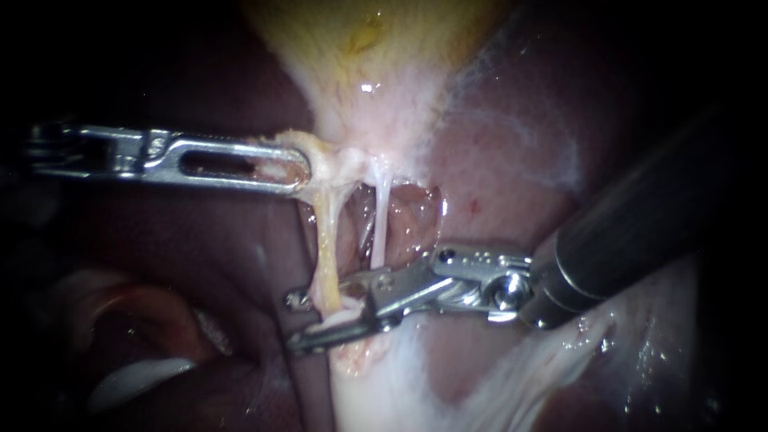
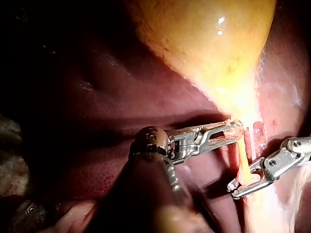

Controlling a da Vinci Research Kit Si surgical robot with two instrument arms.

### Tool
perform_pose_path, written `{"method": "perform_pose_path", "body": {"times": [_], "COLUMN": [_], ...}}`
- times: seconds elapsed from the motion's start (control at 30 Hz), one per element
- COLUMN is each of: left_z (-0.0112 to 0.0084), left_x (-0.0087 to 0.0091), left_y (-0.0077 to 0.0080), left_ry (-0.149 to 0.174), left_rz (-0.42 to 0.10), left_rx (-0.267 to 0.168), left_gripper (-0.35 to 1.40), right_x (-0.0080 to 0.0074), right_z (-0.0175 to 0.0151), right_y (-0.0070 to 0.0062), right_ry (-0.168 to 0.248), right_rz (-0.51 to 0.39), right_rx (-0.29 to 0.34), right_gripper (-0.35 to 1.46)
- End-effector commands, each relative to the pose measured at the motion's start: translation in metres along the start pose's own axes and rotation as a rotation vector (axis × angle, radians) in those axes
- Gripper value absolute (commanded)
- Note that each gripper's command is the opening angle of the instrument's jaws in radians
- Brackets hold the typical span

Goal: Clipping first clip left tube

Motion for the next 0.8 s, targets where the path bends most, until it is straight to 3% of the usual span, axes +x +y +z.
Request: {"method": "perform_pose_path", "body": {"times": [0.03, 0.23, 0.8], "left_z": [0.0000, 0.0000, 0.0000], "left_x": [0.0000, 0.0000, 0.0000], "left_y": [0.0000, 0.0000, 0.0001], "left_ry": [0.000, 0.000, 0.000], "left_rz": [0.000, 0.000, 0.001], "left_rx": [0.000, 0.000, 0.000], "left_gripper": [-0.35, -0.35, -0.35], "right_x": [0.0000, -0.0002, -0.0003], "right_z": [-0.0002, -0.0004, -0.0006], "right_y": [0.0000, -0.0002, -0.0001], "right_ry": [-0.010, -0.040, -0.040], "right_rz": [0.005, 0.047, 0.052], "right_rx": [0.002, -0.013, -0.011], "right_gripper": [-0.35, -0.35, -0.35]}}
